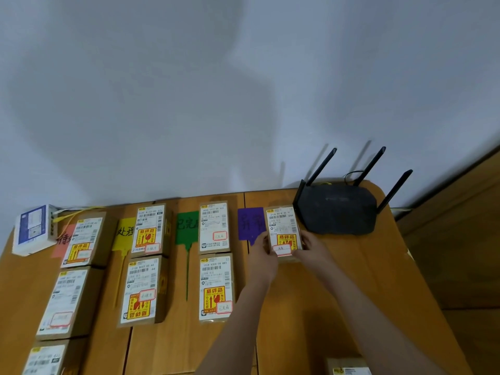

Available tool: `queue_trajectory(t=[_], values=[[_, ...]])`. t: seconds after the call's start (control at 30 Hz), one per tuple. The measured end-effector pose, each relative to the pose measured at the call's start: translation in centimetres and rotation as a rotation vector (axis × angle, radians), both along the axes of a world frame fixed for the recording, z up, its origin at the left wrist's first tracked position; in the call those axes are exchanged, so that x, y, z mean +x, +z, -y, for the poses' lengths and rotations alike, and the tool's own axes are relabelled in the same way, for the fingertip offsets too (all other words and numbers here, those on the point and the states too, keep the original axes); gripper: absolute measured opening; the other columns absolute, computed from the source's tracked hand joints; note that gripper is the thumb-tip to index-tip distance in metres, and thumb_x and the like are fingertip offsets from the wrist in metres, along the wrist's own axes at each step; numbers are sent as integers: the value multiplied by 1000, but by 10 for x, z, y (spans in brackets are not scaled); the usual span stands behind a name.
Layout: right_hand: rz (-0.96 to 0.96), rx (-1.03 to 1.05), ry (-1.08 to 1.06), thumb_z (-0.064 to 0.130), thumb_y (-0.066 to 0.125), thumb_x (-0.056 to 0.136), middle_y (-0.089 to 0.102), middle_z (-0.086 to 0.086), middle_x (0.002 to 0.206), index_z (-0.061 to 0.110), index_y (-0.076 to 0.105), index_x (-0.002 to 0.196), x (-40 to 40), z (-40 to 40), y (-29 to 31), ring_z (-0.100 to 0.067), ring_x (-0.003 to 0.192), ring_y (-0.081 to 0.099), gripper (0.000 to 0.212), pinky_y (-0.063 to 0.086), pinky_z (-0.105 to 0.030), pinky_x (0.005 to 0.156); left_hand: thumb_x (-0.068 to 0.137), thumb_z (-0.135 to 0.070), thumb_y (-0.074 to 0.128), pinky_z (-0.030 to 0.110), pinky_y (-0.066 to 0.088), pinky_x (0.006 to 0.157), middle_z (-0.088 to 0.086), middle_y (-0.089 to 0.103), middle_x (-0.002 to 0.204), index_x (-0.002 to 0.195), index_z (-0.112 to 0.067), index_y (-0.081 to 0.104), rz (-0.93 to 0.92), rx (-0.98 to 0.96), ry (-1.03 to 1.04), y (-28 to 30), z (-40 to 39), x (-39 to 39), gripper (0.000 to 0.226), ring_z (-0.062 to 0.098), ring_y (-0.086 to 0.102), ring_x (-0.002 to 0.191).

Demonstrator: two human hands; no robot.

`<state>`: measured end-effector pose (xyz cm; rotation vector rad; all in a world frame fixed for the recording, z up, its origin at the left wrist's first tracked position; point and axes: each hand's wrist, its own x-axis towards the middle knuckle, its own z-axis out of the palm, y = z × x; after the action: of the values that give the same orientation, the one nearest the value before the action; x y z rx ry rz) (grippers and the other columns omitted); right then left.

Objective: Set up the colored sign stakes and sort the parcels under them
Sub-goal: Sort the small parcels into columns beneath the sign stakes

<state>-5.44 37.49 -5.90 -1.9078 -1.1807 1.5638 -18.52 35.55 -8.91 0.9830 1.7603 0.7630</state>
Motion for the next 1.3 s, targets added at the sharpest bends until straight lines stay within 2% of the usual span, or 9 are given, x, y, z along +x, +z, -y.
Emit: queue_trajectory(t=[0.2, 0.43, 0.57, 0.8, 0.97, 1.03, 1.13, 1.23, 1.3], values=[[13, -23, -13, 0, 63, 90, 57, -5, 137, 18, 44, 143, -3, -4, -1, -14, 113, 57, 60, 47, -20, 76, 92, -9, 60, 32, 55, 94, -7, 64, 123, 132, -29, 51, 33, -32, -29, 5, -1, -4, 46, 10, 59, 114], [20, -52, -32, 20, 71, 88, 52, -5, 143, 20, 46, 142, 3, 14, 9, -21, 127, 51, 60, 45, -33, 92, 97, -12, 54, 27, 48, 91, -6, 57, 121, 139, -20, 46, 13, -55, -111, 33, 18, -12, 44, 11, 53, 111], [91, -83, -97, 13, 56, 94, 36, -9, 155, 15, 32, 152, 17, 38, 32, -28, 139, 38, 63, 37, -39, 107, 99, -21, 51, 33, 48, 92, 3, 53, 134, 146, -23, 39, 21, -99, -40, 61, 44, -10, 49, 20, 54, 116], [113, -123, -95, 10, 53, 94, 46, -12, 144, 11, 39, 148, 48, 115, 65, -28, 120, 53, 55, 44, -35, 91, 100, -20, 44, 33, 48, 85, 4, 55, 119, 143, -23, 43, 198, -239, -18, 97, 117, 19, 43, 17, 56, 93], [135, -189, -137, 13, 54, 95, 48, -16, 142, 9, 37, 147, 72, 176, 62, -32, 120, 52, 55, 45, -36, 93, 98, -16, 43, 42, 47, 103, 13, 49, 144, 140, -9, 48, 231, -353, -54, 87, 169, 46, 43, 30, 55, 122], [173, -253, -128, 12, 50, 96, 53, -18, 133, 5, 38, 144, 78, 203, 58, -33, 121, 53, 50, 44, -37, 89, 99, -15, 42, 38, 47, 97, 17, 55, 135, 130, -5, 55, 252, -385, -39, 91, 192, 60, 35, 25, 55, 108], [139, -318, -88, 1, 47, 92, 68, -14, 99, 2, 59, 119, 85, 233, 43, -32, 98, 68, 29, 55, -41, 84, 100, -21, 48, 39, 43, 98, 8, 60, 98, 89, -14, 58, 297, -554, -71, 90, 220, 82, 17, 24, 48, 99], [104, -275, -70, -6, 46, 86, 71, -13, 94, 1, 65, 114, 85, 247, 33, -28, 81, 69, 34, 59, -39, 72, 99, -25, 48, 36, 43, 93, 5, 67, 102, 104, -11, 65, 338, -581, -134, 88, 235, 96, 23, 23, 56, 96], [84, -193, -96, -9, 47, 86, 68, -14, 99, 1, 60, 120, 84, 249, 41, -28, 80, 67, 38, 55, -33, 63, 98, -19, 50, 29, 48, 77, 8, 70, 99, 98, -9, 65, 388, -510, -111, 94, 238, 92, 18, 22, 63, 85]])
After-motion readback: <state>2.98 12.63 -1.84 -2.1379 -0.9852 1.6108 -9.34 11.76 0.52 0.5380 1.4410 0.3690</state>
